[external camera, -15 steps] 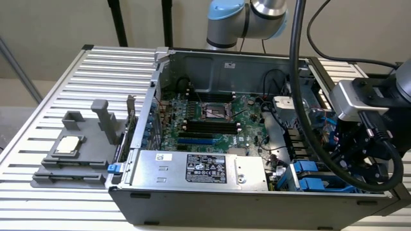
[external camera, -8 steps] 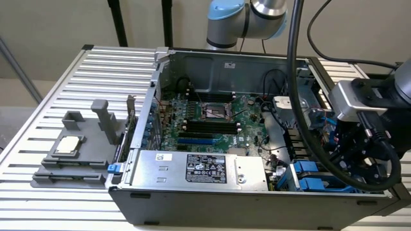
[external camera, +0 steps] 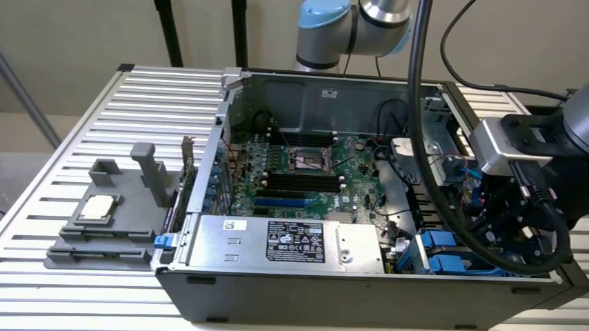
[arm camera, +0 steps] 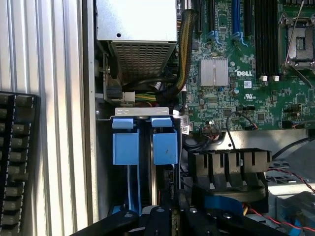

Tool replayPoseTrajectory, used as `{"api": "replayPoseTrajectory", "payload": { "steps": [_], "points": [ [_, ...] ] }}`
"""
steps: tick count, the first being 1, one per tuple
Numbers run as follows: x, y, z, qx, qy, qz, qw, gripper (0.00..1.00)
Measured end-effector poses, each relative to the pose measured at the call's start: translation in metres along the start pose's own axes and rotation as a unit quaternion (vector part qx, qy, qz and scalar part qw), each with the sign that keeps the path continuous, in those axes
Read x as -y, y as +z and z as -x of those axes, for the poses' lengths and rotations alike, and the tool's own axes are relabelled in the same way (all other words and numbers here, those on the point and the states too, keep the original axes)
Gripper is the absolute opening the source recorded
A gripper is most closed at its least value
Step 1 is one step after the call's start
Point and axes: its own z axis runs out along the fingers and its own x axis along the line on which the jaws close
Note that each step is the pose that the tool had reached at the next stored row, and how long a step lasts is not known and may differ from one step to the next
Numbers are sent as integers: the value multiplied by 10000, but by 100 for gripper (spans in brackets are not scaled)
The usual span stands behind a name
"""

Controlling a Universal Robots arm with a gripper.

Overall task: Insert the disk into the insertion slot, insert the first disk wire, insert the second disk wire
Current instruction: 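Insert the first disk wire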

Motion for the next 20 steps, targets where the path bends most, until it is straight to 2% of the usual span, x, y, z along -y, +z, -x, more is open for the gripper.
{"api": "replayPoseTrajectory", "payload": {
  "steps": [20],
  "points": [
    [12, 16, 37, -13, 12, -2, 10000, 16]
  ]
}}
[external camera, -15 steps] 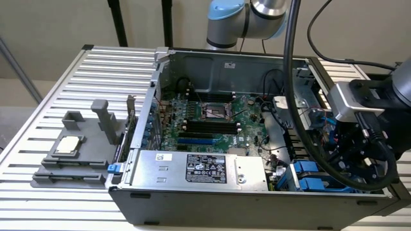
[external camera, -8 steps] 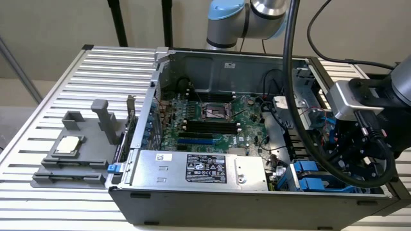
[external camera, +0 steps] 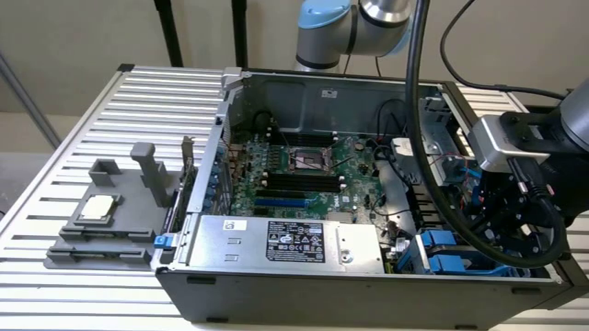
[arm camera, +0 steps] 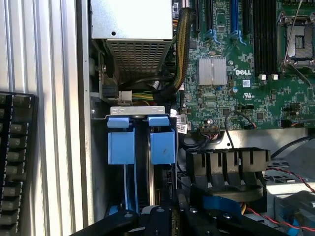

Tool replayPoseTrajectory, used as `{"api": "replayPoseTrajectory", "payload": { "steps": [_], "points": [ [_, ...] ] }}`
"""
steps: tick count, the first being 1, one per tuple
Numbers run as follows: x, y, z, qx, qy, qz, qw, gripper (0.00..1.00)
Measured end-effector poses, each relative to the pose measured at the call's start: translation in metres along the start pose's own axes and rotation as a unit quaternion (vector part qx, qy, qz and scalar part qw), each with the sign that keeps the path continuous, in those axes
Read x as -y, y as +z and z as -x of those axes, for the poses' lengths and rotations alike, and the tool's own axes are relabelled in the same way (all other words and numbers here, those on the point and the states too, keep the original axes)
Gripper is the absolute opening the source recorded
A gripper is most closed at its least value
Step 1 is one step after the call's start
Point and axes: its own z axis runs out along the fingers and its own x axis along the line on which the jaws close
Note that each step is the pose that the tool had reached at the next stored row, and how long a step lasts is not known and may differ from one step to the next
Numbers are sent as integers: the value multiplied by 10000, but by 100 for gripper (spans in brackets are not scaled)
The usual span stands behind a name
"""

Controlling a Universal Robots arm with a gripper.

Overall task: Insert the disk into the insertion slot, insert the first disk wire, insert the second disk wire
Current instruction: 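Insert the first disk wire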

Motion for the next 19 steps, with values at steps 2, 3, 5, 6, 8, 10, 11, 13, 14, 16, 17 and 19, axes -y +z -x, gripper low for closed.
{"api": "replayPoseTrajectory", "payload": {
  "steps": [2, 3, 5, 6, 8, 10, 11, 13, 14, 16, 17, 19],
  "points": [
    [0, 2, -1, 1, 0, 0, 10000, 16],
    [0, 3, -2, 2, 0, 0, 10000, 16],
    [0, 3, -2, 1, 0, 0, 10000, 16],
    [0, 3, -2, 2, 0, 0, 10000, 16],
    [2, 7, -2, 6, -1, 0, 10000, 18],
    [1, -6, -1, 2, -1, 0, 10000, 25],
    [0, -21, -1, 1, 0, 0, 10000, 25],
    [-4, -53, -4, 2, 1, 0, 10000, 25],
    [-12, -74, -7, 1, 0, -1, 10000, 25],
    [-40, -115, -12, 11, -2, -17, 10000, 25],
    [-55, -130, -17, 19, -3, -28, 10000, 25],
    [-85, -147, -23, 39, -7, -63, 10000, 25]
  ]
}}
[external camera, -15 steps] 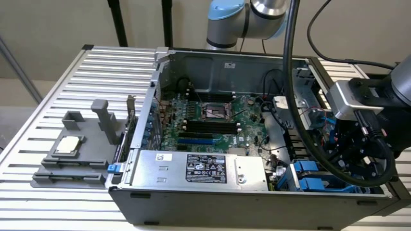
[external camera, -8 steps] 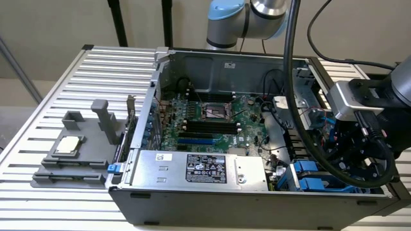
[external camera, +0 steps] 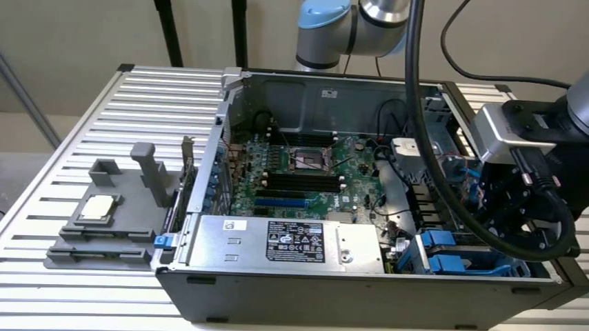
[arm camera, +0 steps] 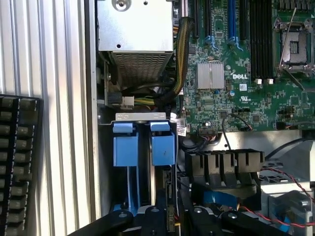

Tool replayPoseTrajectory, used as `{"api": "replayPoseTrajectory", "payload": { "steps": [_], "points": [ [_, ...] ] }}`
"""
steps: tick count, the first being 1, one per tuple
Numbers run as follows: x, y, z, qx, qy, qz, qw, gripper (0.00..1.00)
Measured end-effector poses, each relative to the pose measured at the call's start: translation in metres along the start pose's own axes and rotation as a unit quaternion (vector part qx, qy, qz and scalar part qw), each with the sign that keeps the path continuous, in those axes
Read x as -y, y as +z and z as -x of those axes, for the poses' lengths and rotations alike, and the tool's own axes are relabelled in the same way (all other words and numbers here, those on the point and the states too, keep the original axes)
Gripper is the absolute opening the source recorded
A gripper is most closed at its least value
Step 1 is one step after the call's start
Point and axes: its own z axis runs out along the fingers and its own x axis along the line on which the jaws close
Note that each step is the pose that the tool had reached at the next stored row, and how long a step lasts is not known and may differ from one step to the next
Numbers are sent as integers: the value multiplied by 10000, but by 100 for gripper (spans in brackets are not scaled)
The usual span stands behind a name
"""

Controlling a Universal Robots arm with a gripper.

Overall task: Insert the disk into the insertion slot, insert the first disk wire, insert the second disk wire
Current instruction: 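Insert the first disk wire, then insert the second disk wire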

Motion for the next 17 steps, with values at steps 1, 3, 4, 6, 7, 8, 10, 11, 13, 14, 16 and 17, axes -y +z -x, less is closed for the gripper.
{"api": "replayPoseTrajectory", "payload": {
  "steps": [1, 3, 4, 6, 7, 8, 10, 11, 13, 14, 16, 17],
  "points": [
    [-3, 0, 0, 4, -3, -18, 10000, 25],
    [-3, 0, 0, 4, -3, -19, 10000, 25],
    [-3, -1, 0, 3, -3, -19, 10000, 25],
    [-3, -1, 0, 3, -3, -19, 10000, 25],
    [-3, -1, 0, 3, -3, -19, 10000, 25],
    [-3, -1, 0, 3, -3, -18, 10000, 25],
    [-3, -1, 0, 3, -3, -18, 10000, 25],
    [-3, -1, 0, 3, -3, -18, 10000, 25],
    [-3, -1, 0, 3, -3, -19, 10000, 25],
    [-3, -1, 0, 3, -3, -18, 10000, 25],
    [-3, -1, 0, 3, -3, -19, 10000, 25],
    [-3, -1, 0, 3, -3, -18, 10000, 25]
  ]
}}
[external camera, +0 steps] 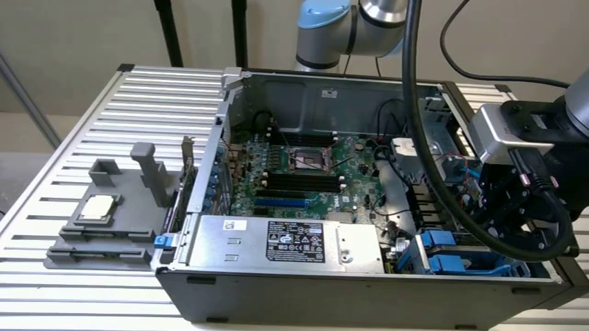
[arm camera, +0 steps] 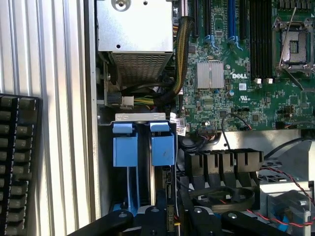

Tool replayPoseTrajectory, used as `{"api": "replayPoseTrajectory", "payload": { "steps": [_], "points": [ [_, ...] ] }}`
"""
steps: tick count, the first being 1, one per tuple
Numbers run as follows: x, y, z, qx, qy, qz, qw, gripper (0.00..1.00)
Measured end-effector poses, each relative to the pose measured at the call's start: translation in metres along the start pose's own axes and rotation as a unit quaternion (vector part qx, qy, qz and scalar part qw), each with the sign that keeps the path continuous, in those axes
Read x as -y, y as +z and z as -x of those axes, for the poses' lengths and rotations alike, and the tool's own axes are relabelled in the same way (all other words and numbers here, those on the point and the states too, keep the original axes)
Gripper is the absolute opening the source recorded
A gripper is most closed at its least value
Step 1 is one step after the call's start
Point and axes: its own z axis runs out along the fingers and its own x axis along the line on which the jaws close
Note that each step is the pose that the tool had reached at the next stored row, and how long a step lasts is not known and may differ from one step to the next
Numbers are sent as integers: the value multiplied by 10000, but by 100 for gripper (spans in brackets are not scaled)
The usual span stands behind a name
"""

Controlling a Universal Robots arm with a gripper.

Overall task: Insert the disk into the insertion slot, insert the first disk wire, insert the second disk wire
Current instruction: 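Insert the second disk wire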

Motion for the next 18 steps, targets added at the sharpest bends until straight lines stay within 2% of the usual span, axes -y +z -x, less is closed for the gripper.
{"api": "replayPoseTrajectory", "payload": {
  "steps": [2, 4, 13, 14, 18],
  "points": [
    [-1, -11, -1, -1, 0, 0, 10000, 25],
    [-4, -75, -5, -1, 1, 0, 10000, 25],
    [-47, -487, -44, 0, 0, -1, 10000, 25],
    [-60, -513, -42, -1, 0, -1, 10000, 25],
    [-147, -506, -31, 2, -1, -19, 10000, 25]
  ]
}}
